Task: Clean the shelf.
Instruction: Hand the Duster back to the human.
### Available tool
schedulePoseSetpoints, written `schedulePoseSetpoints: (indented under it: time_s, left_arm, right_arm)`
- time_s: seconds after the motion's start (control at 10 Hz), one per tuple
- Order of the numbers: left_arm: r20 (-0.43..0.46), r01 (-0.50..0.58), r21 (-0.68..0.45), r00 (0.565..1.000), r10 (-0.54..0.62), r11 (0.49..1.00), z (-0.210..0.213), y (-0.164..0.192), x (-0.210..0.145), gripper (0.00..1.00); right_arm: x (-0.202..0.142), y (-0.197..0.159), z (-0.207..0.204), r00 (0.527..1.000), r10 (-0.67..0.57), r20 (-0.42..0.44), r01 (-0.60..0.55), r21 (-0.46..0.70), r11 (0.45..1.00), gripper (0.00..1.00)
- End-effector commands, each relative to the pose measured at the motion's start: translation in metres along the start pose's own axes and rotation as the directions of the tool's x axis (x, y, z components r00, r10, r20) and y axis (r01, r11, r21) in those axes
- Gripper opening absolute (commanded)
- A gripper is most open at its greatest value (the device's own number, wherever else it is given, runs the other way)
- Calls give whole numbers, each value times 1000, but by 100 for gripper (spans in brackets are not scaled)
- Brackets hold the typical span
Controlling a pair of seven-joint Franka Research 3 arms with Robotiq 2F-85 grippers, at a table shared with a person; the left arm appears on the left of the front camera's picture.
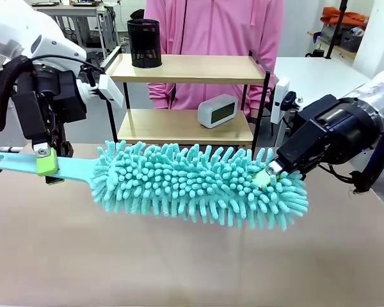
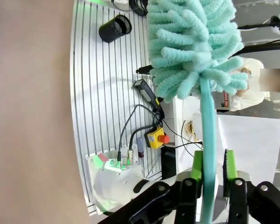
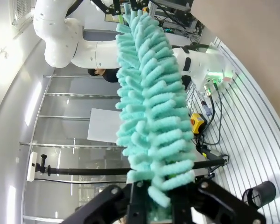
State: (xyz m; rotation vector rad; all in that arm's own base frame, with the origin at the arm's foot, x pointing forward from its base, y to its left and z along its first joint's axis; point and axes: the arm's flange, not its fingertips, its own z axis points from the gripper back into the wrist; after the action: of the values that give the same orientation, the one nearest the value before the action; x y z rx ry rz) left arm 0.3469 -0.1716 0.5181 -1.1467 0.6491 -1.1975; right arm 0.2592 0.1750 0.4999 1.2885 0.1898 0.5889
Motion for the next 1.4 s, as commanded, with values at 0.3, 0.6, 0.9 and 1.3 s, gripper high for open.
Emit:
schedulePoseSetpoints:
  time_s: [0.3, 0.6, 0.9, 1.3]
  left_arm:
    - [151, 11, 34, 988, -16, 999, 33, -12, -26, 94]
    - [593, -76, 176, 804, -45, 981, 78, -23, -95, 100]
    - [953, -278, 251, 239, -186, 927, 109, -21, -171, 100]
    - [985, -359, 94, -99, -138, 929, 130, 37, -201, 100]
  right_arm:
    - [-38, -19, -5, 999, -37, 19, 37, 3, 999, 0]
    - [-50, -20, 26, 998, -66, 11, 66, 31, 997, 0]
    - [-72, 5, 87, 995, 14, 103, -24, 99, 995, 0]
    - [-116, 52, 182, 851, 144, 506, -270, 184, 945, 0]
